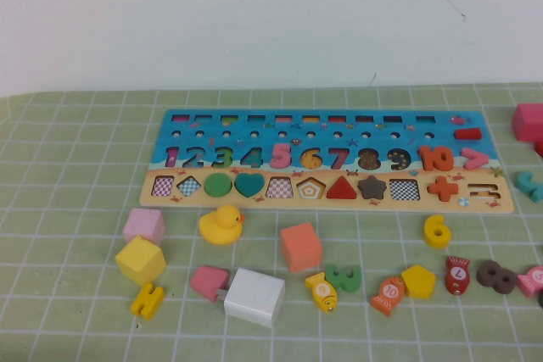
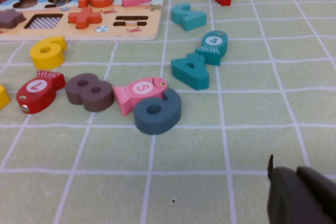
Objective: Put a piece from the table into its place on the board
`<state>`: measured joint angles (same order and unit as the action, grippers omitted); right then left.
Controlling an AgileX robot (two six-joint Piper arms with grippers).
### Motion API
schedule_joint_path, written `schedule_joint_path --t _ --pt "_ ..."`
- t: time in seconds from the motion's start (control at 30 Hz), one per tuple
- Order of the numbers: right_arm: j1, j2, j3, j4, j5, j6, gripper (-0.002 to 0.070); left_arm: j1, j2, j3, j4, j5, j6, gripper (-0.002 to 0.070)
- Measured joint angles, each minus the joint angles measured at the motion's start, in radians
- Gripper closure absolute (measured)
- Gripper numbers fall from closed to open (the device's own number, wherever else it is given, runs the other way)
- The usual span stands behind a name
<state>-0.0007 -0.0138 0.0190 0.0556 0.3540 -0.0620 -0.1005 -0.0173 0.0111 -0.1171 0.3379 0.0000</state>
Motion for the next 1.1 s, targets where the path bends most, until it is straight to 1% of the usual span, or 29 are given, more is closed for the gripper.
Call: schedule_joint_path --t 0.43,0.57,0.63,0.9,1.0,1.1 --pt "0.0 0.0 0.0 0.0 -0.005 0.0 0.0679 0.0 0.0 0.0 0.0 0.0 0.0 0.0677" --pt "0.0 0.0 0.009 0.0 -0.085 0.0 0.0679 0.0 0.0 0.0 0.0 0.0 0.0 0.0677" --pt "0.0 0.0 0.009 0.0 -0.178 0.0 0.0679 0.0 0.0 0.0 0.0 0.0 0.0 0.0677" --pt "0.0 0.0 0.009 0.0 -0.776 0.002 0.0679 0.0 0.0 0.0 0.0 0.0 0.0 0.0677" --pt "0.0 0.0 0.009 0.002 -0.951 0.002 0.0679 0.0 0.0 0.0 0.0 0.0 0.0 0.0677" --pt "0.0 0.0 0.009 0.002 -1.067 0.004 0.0679 0.0 0.0 0.0 0.0 0.0 0.0 0.0677"
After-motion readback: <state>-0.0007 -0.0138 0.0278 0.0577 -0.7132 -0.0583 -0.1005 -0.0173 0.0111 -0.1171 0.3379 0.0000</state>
